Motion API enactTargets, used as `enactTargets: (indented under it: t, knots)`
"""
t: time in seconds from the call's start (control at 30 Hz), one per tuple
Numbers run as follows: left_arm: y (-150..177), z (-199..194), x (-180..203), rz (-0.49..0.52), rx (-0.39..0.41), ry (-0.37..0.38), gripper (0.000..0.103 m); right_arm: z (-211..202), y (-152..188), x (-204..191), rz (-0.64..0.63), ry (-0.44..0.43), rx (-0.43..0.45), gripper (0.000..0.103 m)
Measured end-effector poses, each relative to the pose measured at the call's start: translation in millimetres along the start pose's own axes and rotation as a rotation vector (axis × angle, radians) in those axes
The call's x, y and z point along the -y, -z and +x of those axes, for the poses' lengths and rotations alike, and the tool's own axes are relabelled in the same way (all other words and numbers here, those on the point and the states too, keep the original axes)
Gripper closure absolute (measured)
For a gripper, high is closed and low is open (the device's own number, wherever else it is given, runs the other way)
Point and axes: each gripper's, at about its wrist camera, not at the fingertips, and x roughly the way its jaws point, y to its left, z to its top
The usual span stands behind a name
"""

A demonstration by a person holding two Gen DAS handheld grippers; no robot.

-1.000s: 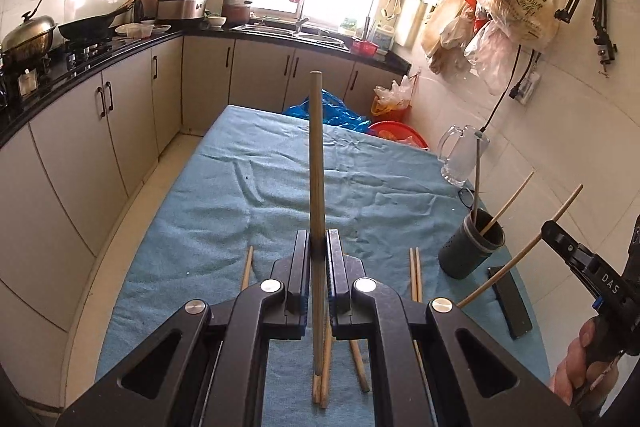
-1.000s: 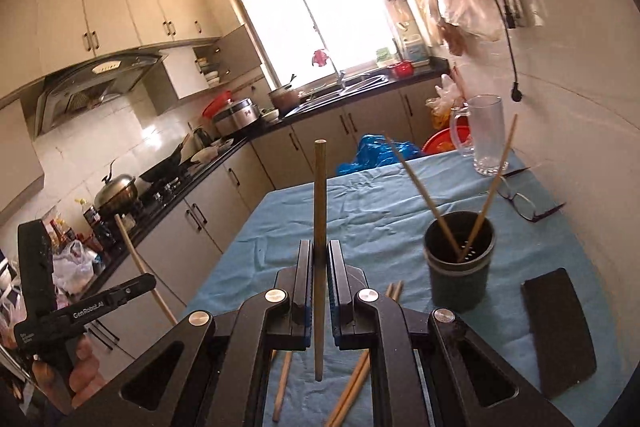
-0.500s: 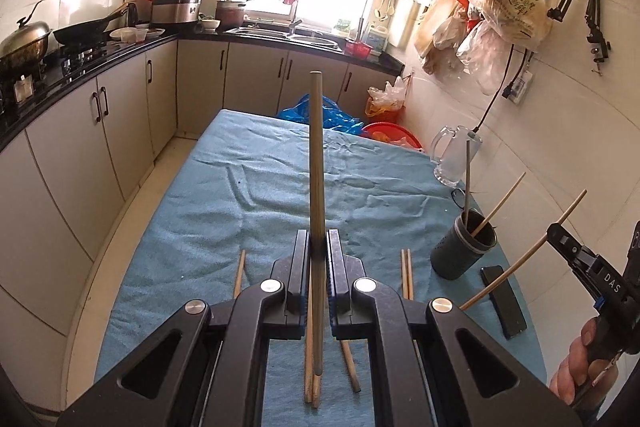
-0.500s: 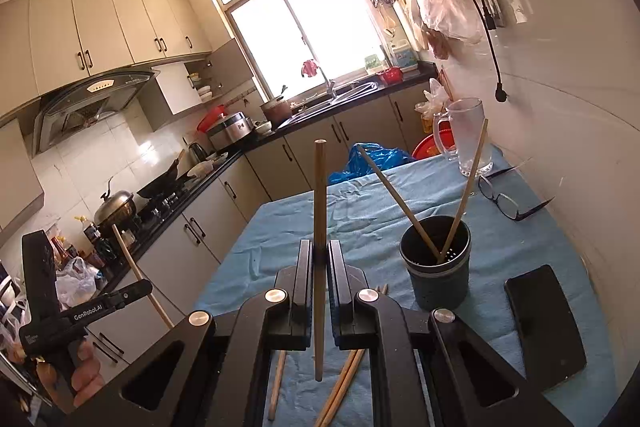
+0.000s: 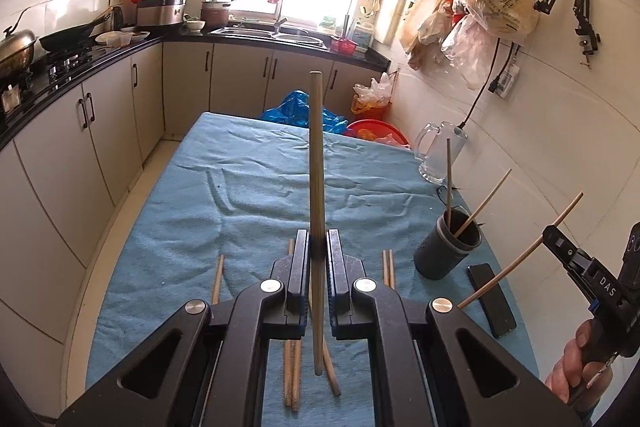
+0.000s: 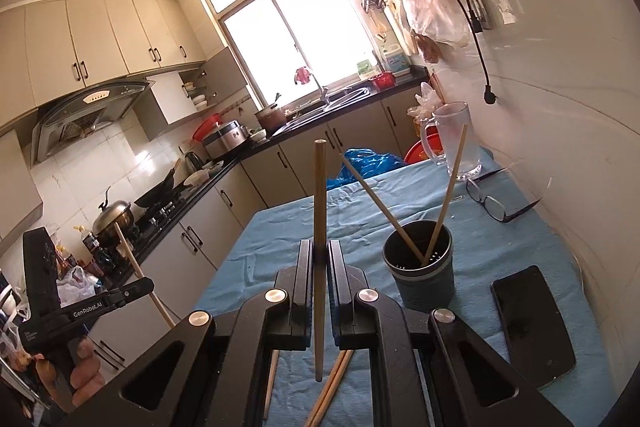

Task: Organize utensils
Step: 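Lift the left tool's chopstick upright toward the black cup while the right tool carries its own, then lower the left tool's chopstick into the black cup and open while the right tool does likewise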

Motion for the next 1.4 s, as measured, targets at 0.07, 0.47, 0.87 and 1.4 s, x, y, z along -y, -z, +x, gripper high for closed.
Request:
enactTargets:
  t: [0.07,0.47,0.87,1.4]
  knots:
    - [-1.3,1.3,3.6,0.004,-0.002,0.006,0.096,-2.8,-1.2,2.9,0.004,0.005,0.008,0.096]
    - [-12.3,8.6,38.1,0.044,-0.009,0.06,0.096,-18.2,-6.3,23.5,0.047,0.026,0.047,0.096]
    - [-23.2,22.4,73.7,0.088,-0.024,0.101,0.096,-33.2,-15.6,47.3,0.086,0.045,0.088,0.096]
    - [-72.1,49.9,139.1,0.131,0.02,0.177,0.096,-40.1,-55.6,65.5,0.091,0.078,0.176,0.096]
